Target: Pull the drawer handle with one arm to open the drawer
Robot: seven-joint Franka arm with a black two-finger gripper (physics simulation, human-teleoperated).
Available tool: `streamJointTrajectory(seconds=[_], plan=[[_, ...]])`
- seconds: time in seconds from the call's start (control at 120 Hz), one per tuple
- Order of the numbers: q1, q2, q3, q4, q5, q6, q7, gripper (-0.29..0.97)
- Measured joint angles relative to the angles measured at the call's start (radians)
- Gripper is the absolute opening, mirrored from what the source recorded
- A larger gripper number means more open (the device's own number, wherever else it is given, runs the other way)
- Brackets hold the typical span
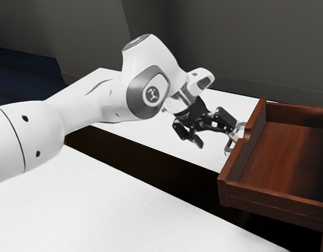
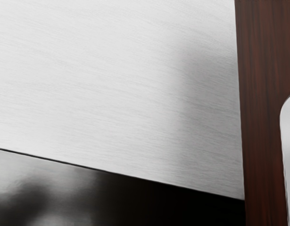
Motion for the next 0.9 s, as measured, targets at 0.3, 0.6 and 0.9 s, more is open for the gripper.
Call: streamJointTrajectory(seconds=[0.3, 0.6, 0.9], plan=[[0.002, 0.001, -0.011, -0.002, -0.004, 0.012, 0.004, 0.68], [0.004, -0.015, -0.024, -0.001, -0.001, 0.024, 0.007, 0.68], [0.004, -0.197, -0.024, 0.007, 0.116, -0.08, 0.02, 0.68]])
